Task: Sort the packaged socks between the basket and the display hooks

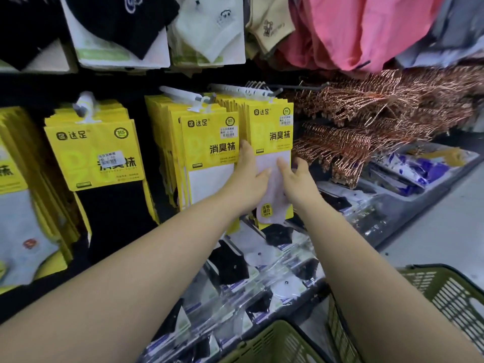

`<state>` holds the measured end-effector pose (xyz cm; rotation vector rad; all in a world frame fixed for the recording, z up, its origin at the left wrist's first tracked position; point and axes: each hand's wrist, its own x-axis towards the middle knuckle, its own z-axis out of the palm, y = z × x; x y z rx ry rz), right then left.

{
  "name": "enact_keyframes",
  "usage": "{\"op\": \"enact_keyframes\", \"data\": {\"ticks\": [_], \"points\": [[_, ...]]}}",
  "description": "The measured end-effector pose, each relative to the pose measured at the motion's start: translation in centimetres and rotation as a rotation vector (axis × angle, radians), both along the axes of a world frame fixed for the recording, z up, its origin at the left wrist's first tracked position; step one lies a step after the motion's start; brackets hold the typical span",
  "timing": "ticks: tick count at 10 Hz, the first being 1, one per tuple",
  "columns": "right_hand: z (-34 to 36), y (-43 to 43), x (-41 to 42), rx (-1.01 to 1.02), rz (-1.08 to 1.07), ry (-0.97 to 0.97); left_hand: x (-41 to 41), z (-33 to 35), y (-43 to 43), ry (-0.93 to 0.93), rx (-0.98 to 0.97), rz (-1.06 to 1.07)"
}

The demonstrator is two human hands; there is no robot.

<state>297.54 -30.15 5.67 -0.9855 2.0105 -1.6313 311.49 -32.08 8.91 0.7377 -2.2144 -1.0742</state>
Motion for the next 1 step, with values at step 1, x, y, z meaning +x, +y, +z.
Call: {"op": "enact_keyframes", "data": {"ticks": [1], "points": [[0.18,5.17,0.07,-0.051,-0.067,0.007,2.1,0.48,1.36,0.113,0.105,-0.098]]}}
